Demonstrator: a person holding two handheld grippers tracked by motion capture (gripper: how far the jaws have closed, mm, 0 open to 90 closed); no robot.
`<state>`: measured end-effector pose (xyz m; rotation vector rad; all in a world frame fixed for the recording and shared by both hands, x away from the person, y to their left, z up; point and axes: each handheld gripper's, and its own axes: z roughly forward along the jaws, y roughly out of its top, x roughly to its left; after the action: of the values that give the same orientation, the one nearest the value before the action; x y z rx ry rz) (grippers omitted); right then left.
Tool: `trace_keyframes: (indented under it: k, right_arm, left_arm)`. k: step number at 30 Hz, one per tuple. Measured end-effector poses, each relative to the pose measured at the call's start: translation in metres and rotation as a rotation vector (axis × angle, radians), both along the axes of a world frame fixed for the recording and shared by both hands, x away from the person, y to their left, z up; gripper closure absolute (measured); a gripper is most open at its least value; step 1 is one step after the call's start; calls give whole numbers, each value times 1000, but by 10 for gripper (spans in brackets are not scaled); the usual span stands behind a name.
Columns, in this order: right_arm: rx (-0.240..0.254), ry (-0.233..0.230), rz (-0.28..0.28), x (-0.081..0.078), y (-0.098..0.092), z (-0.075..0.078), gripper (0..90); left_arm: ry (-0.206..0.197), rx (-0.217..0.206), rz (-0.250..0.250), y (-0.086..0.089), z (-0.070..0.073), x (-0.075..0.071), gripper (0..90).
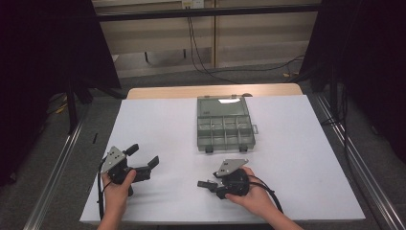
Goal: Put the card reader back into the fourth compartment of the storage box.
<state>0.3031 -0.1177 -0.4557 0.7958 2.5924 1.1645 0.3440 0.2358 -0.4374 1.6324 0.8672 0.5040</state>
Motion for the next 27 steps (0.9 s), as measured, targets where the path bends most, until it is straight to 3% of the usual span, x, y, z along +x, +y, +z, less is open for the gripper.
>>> trace_keyframes:
  k: [13,27]
  right_arm:
    - [3,15,33,-1,12,1,740]
    - [32,82,25,6,7,3,743]
  left_arm:
    - [0,-5,-3,-1,0,0,33]
    - [-4,-18,-10,1,1,-1,33]
